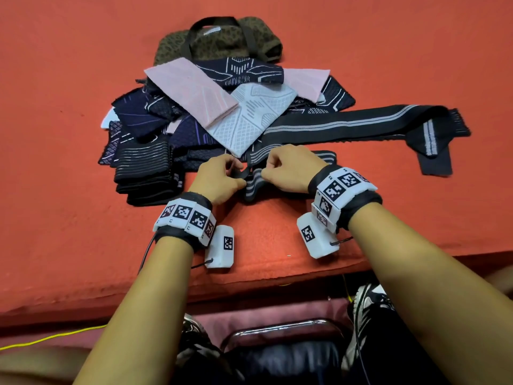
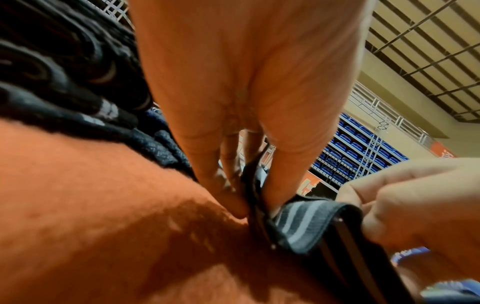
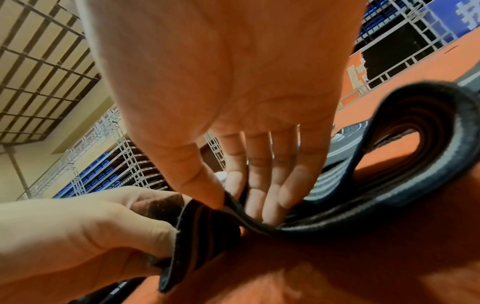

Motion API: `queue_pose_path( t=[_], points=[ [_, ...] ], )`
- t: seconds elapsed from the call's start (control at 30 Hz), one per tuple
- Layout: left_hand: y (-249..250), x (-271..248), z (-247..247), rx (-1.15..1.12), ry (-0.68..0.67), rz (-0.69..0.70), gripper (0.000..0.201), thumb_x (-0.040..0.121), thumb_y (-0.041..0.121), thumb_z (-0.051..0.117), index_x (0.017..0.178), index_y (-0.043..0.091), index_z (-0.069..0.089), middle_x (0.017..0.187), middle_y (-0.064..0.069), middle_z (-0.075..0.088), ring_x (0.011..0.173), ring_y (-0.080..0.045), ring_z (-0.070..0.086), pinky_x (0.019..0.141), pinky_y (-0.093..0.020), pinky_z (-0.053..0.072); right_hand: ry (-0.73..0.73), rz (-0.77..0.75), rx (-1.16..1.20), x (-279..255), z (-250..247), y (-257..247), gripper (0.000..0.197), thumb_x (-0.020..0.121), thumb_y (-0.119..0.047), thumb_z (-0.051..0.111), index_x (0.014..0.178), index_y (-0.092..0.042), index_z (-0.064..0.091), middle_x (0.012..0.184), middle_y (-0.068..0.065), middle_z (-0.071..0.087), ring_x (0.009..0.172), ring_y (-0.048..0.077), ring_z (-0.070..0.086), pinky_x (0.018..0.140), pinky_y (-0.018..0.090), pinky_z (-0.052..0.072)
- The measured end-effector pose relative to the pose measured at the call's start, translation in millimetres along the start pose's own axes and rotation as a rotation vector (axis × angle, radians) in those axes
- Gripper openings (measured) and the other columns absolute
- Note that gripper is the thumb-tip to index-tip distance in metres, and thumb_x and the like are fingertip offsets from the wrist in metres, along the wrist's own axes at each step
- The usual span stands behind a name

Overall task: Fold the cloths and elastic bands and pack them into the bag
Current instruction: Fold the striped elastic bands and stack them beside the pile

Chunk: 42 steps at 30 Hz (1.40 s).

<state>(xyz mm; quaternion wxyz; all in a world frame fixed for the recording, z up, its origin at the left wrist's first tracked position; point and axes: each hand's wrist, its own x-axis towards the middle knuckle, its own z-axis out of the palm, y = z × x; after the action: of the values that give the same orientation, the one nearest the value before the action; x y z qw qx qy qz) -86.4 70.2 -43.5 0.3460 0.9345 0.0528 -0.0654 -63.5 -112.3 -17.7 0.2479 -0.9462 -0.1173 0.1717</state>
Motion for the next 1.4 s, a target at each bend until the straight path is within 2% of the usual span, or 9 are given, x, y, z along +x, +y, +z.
queue_pose_path(
  t=[0.2,0.3,0.47,0.73,0.9,1.0,1.17,1.27,1.4],
  points=[
    [-4.7,-2.9,-0.9,0.028,-0.079,0.034,0.02,0.077,0.016,0.079,0.095,0.017,0.069,0.091,0.003,0.069,0.081,-0.009,0.058,0.07,-0.016,0.039,-0.016,-0.104,-0.127,3.8,16.4,-18.5,0.01,0.08,-0.032,0.057,0.084,-0.026,0.064,0.096,0.002,0.066,0.097,0.029,0.061,0.076,0.034,0.05],
    [-6.9,-3.4,-0.5,0.049,-0.084,0.034,0.012,0.079,0.013,0.073,0.085,0.021,0.067,0.08,0.01,0.064,0.072,-0.002,0.054,0.069,-0.009,0.041,-0.107,-0.128,-0.144,2.4,25.6,-15.0,0.032,0.085,-0.028,0.059,0.116,-0.03,0.066,0.109,0.004,0.067,0.105,0.027,0.06,0.083,0.032,0.049],
    [-6.7,-4.3,-4.0,0.116,-0.009,-0.021,0.012,0.087,0.021,0.061,0.076,0.017,0.064,0.067,0.009,0.059,0.064,-0.004,0.051,0.053,-0.011,0.035,-0.113,-0.075,-0.184,6.2,30.4,-8.0,0.051,0.083,-0.03,0.068,0.132,-0.039,0.057,0.126,-0.001,0.062,0.117,0.024,0.057,0.095,0.037,0.05],
    [-8.1,-3.3,-15.0,0.095,0.052,-0.08,0.035,0.092,0.038,0.055,0.069,0.02,0.075,0.074,-0.002,0.071,0.076,-0.019,0.063,0.073,-0.029,0.048,0.013,-0.101,-0.286,6.5,35.9,-9.4,0.048,0.082,-0.026,0.072,0.126,-0.023,0.055,0.12,0.004,0.061,0.111,0.029,0.058,0.089,0.041,0.051],
    [-6.5,-6.2,-14.6,0.09,0.02,-0.005,0.029,0.091,0.033,0.059,0.079,0.01,0.072,0.075,-0.01,0.07,0.079,-0.022,0.065,0.071,-0.033,0.049,0.189,-0.046,-0.061,9.9,8.4,-11.1,0.015,0.077,-0.041,0.069,0.077,-0.029,0.06,0.093,-0.001,0.067,0.091,0.026,0.061,0.082,0.036,0.051],
    [-4.9,-6.4,-13.8,0.064,-0.034,0.019,0.028,0.092,0.034,0.059,0.084,0.012,0.074,0.079,-0.011,0.071,0.081,-0.02,0.065,0.073,-0.032,0.048,0.281,-0.035,-0.085,8.4,4.0,-11.4,0.026,0.077,-0.034,0.07,0.093,-0.024,0.052,0.098,0.001,0.06,0.087,0.029,0.06,0.077,0.041,0.051],
    [-3.0,-5.2,-13.9,-0.034,-0.102,0.057,0.013,0.091,0.026,0.063,0.092,0.024,0.075,0.084,0.001,0.073,0.084,-0.012,0.065,0.082,-0.028,0.049,0.175,0.049,-0.275,8.0,15.4,9.6,0.044,0.086,-0.019,0.063,0.124,-0.012,0.043,0.118,0.013,0.051,0.099,0.038,0.059,0.075,0.042,0.045],
    [-6.2,-2.5,-10.1,-0.08,-0.144,0.044,0.012,0.086,0.032,0.068,0.098,0.034,0.071,0.081,0.01,0.069,0.074,-0.007,0.061,0.079,-0.027,0.049,0.123,0.016,-0.23,9.0,13.4,16.8,0.024,0.089,-0.019,0.053,0.111,-0.013,0.047,0.104,0.011,0.06,0.093,0.034,0.059,0.074,0.04,0.049],
    [-3.6,-0.2,-6.1,-0.24,-0.148,0.003,0.047,0.075,0.064,0.067,0.109,0.031,0.066,0.096,0.011,0.074,0.088,-0.006,0.069,0.083,-0.028,0.054,0.057,-0.044,-0.173,8.1,9.3,14.9,0.011,0.079,-0.024,0.056,0.083,-0.024,0.046,0.084,0.001,0.061,0.082,0.029,0.059,0.071,0.039,0.051]
  ],
)
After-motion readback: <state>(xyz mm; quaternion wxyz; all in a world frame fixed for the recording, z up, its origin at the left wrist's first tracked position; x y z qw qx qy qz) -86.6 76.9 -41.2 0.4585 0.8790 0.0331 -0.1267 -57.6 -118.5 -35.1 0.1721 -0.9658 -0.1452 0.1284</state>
